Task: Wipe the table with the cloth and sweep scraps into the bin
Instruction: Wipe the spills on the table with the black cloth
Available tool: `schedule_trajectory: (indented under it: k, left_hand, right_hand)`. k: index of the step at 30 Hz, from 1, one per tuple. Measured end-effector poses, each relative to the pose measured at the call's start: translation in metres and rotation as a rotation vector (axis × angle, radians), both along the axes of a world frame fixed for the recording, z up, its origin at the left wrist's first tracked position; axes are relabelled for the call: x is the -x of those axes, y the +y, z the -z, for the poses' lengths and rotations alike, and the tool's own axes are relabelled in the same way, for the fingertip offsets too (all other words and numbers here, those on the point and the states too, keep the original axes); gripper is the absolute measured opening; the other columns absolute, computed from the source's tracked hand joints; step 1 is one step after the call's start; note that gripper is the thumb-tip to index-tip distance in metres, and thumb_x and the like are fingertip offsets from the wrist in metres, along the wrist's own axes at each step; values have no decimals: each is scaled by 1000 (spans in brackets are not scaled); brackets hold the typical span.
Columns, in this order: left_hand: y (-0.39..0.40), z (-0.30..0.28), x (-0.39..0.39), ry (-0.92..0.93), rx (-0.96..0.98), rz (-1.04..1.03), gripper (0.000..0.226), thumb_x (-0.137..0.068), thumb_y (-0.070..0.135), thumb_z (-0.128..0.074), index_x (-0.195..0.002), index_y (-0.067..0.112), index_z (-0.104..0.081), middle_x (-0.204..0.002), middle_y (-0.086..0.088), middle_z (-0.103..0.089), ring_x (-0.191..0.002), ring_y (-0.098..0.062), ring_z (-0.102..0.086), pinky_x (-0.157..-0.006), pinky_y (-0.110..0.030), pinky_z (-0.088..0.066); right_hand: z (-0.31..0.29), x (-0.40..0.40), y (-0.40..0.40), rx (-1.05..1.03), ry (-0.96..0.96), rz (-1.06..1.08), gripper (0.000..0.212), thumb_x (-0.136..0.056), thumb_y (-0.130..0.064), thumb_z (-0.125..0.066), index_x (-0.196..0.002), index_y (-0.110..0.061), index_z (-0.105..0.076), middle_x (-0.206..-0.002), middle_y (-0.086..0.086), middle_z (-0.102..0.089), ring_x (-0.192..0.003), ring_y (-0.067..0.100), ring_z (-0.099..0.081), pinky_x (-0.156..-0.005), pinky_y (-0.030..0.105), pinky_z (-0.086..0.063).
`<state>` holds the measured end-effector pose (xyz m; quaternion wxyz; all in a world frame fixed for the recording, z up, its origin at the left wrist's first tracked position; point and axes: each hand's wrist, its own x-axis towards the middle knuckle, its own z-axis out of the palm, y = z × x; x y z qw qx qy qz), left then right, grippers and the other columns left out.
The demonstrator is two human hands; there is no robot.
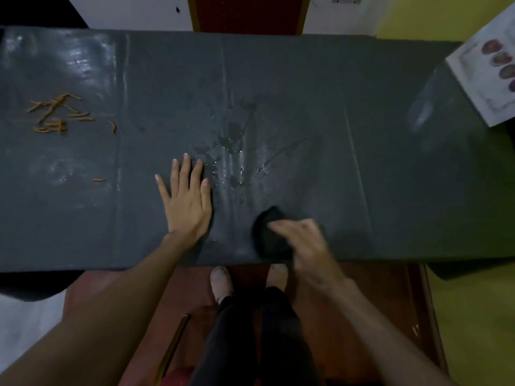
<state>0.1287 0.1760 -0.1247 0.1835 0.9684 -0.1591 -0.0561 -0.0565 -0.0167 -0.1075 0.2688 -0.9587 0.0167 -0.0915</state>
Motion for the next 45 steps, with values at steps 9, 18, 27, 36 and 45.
schedule_trajectory:
  k: [9, 18, 27, 36, 45]
  left_hand:
    - [40, 12, -31, -15, -123, 183, 57, -103, 42, -13, -157, 26, -20, -167, 1, -11, -155, -22, 0, -121, -56, 9]
    - [44, 15, -34, -23, -93, 180, 55, -104, 40, -15, -157, 28, -23, -166, 2, -16, -154, -21, -6, -123, -52, 0]
    - [45, 17, -34, -29, -91, 194, 55, -104, 39, -17, -157, 27, -21, -166, 2, -14, -154, -24, -4, -123, -54, 1]
    - [45, 13, -33, 6, 26, 157, 54, -105, 37, -17, -158, 29, -14, -166, 7, -15, -154, -17, -3, -124, -48, 4]
    - [46, 5, -38, 63, 58, 157, 54, -106, 34, -19, -158, 23, -20, -167, 1, -7, -154, -19, 3, -124, -44, 8]
  right_hand:
    - [9, -38, 2, 107, 128, 1160, 49, -87, 11, -42, -133, -4, -49, -126, 21, -52, -101, 40, -46, -90, 39, -32]
    - [-1, -17, 85, 26, 168, -65, 58, -79, 6, -47, -132, -16, -57, -132, 1, -57, -95, 26, -51, -92, 32, -45]
    - [4, -91, -102, 101, 125, 1196, 46, -92, 0, -38, -138, -3, -43, -138, 20, -46, -126, 40, -38, -106, 40, -22]
    - [5, -158, 15, 130, 122, 304, 55, -78, -4, -49, -133, -9, -53, -134, 11, -53, -113, 35, -50, -95, 36, -32]
    - [-14, -79, 1, -14, 4, 156, 41, -73, -5, -47, -105, -14, -70, -118, 1, -67, -105, 18, -56, -94, 34, -37]
